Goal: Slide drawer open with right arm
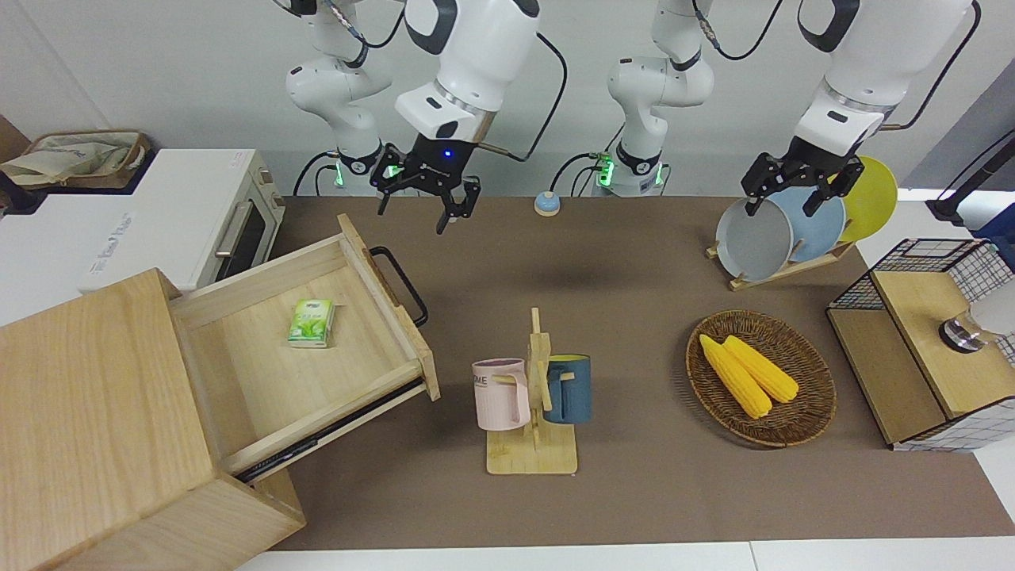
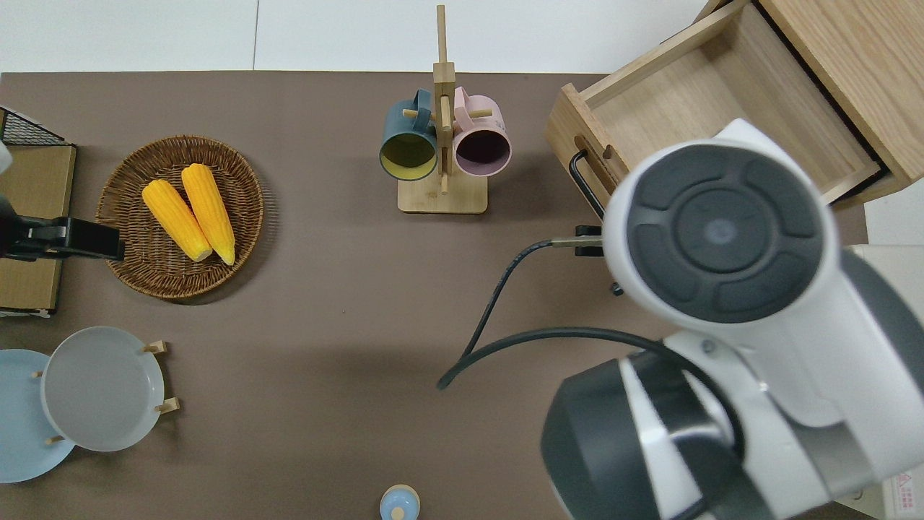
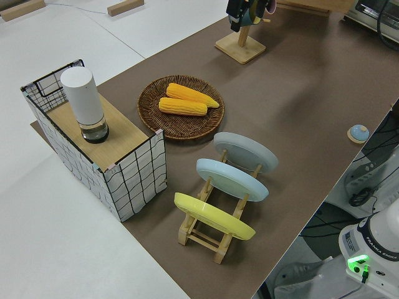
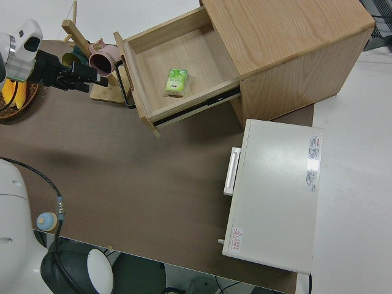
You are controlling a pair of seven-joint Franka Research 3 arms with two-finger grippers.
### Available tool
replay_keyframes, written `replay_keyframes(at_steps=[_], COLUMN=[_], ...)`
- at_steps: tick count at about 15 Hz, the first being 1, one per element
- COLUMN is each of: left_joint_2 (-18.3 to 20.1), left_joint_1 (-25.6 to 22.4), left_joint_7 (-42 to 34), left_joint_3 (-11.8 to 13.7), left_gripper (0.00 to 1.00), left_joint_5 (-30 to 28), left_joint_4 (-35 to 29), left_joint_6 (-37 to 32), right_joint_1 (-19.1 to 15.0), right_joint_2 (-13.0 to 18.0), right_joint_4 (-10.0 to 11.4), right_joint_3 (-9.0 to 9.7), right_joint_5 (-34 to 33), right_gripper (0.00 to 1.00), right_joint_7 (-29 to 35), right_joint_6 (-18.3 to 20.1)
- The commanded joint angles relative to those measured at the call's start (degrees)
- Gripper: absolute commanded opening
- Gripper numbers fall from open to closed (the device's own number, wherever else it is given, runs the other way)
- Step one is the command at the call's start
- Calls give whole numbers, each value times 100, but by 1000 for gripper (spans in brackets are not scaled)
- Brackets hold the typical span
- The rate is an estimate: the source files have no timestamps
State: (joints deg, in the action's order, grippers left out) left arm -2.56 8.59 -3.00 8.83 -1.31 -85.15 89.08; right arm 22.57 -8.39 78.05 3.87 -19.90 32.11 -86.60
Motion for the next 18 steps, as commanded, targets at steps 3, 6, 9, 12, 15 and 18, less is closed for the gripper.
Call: replay_keyframes(at_steps=[3,6,9,12,15,18], left_joint_2=[-69,-69,-69,-69,-69,-69], left_joint_1=[99,99,99,99,99,99], left_joint_7=[-34,-34,-34,-34,-34,-34], left_joint_3=[93,93,93,93,93,93], left_gripper=[995,998,995,998,995,995], left_joint_5=[78,78,78,78,78,87], left_joint_4=[112,112,112,112,112,112], left_joint_6=[4,4,4,4,4,4], right_joint_1=[-1069,-1666,-2010,-2064,-2152,-2161], right_joint_2=[469,644,689,689,707,698], right_joint_4=[149,324,386,439,553,746], right_joint_3=[79,79,53,-61,-333,-404], right_joint_5=[1030,1435,1699,1779,2472,2526], right_gripper=[985,985,985,985,985,985], right_joint_7=[-828,-1460,-1682,-1691,-1752,-2348], right_joint_6=[2,20,81,117,117,20])
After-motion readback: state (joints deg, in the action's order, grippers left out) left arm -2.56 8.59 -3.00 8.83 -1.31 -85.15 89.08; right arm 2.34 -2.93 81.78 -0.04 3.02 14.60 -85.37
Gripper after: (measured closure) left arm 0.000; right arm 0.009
